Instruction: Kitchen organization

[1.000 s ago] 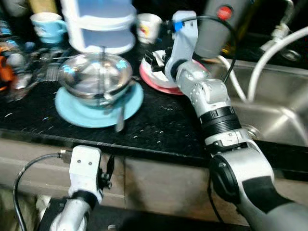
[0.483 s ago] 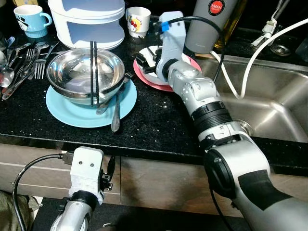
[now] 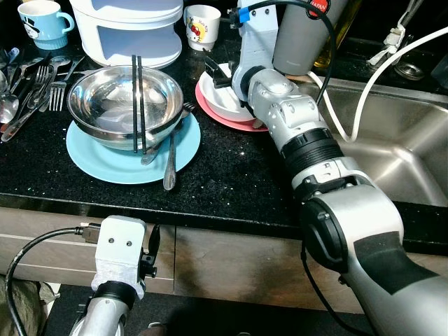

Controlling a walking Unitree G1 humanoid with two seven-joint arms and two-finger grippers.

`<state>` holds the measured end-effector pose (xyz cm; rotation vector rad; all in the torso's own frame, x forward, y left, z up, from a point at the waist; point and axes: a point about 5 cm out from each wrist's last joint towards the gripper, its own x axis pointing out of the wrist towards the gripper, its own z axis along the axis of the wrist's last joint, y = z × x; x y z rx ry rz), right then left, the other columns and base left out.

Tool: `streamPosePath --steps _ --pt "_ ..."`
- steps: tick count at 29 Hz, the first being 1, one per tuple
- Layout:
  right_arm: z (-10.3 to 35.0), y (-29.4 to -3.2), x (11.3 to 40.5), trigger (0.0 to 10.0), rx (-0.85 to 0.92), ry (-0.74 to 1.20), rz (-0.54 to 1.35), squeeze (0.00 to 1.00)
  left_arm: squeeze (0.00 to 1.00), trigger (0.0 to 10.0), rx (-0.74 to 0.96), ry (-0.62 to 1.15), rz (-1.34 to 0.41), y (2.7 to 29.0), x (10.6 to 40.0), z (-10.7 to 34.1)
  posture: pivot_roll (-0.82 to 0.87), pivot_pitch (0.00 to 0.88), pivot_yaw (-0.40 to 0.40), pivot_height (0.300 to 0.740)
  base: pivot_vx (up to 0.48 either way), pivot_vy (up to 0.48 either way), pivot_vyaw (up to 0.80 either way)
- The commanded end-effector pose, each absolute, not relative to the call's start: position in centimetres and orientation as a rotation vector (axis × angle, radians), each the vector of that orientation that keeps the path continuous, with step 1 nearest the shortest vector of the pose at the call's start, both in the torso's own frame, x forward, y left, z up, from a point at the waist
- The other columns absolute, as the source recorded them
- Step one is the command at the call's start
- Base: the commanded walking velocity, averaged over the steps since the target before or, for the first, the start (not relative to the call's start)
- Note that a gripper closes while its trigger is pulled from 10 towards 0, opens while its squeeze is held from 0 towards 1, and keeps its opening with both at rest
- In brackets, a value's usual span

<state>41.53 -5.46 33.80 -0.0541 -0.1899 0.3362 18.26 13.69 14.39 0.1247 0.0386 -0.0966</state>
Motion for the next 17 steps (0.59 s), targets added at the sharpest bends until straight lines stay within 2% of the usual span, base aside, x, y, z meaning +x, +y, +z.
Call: streamPosePath --steps 1,3,9,17 --pt "34.0 -5.8 41.7 10.0 -0.081 -0.154 0.321 0.0 0.0 10.0 0.124 0.046 -0.094 13.5 18.0 14.4 0.13 0.155 -0.092 0.74 0.0 0.0 0.0" --pt "33.6 -5.4 41.7 10.0 -0.052 -0.061 0.373 0.0 0.0 10.0 0.122 0.049 -0.092 13.5 18.0 14.3 0.13 0.154 -0.092 0.74 0.0 0.0 0.0" --pt "34.4 -5.3 41.7 10.0 -0.046 -0.042 0.391 0.0 0.0 10.0 0.121 0.052 -0.086 13.4 18.0 14.2 0.12 0.147 -0.103 0.74 0.0 0.0 0.0" --pt "34.0 -5.5 41.8 10.0 -0.132 0.027 0.378 0.0 0.0 10.0 0.118 0.051 -0.078 13.4 18.1 14.2 0.11 0.144 -0.114 0.74 0.0 0.0 0.0"
